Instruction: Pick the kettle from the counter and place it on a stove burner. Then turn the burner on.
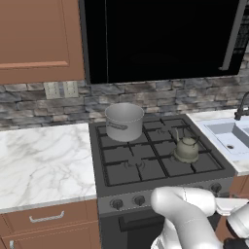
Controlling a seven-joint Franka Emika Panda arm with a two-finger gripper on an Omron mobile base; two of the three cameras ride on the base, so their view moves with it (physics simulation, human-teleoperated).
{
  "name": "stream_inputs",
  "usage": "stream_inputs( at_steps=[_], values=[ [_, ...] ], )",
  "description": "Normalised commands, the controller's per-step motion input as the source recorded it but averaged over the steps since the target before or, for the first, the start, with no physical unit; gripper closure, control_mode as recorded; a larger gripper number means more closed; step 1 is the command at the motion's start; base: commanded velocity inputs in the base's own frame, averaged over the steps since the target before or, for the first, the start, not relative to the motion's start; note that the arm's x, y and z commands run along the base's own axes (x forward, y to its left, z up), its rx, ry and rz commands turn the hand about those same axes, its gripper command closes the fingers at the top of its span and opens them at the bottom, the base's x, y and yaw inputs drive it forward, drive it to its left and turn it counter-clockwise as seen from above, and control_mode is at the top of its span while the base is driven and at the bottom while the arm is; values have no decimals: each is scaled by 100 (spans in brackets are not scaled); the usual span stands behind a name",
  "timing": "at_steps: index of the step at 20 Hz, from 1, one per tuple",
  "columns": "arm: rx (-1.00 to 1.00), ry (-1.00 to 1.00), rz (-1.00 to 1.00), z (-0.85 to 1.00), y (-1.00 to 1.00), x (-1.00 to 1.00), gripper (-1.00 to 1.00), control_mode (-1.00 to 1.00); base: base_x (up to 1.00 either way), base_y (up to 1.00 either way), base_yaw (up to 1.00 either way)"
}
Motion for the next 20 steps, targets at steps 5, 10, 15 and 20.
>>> stream_inputs(
  at_steps=[5,10,15,20],
  values=[
    [0,0,0,0,1,0,-100,-100,0,0,0],
    [0,0,0,0,0,9,-100,-100,0,0,0],
    [0,1,0,0,0,19,-100,-100,0,0,0],
    [0,0,0,0,0,18,-100,-100,0,0,0]
  ],
)
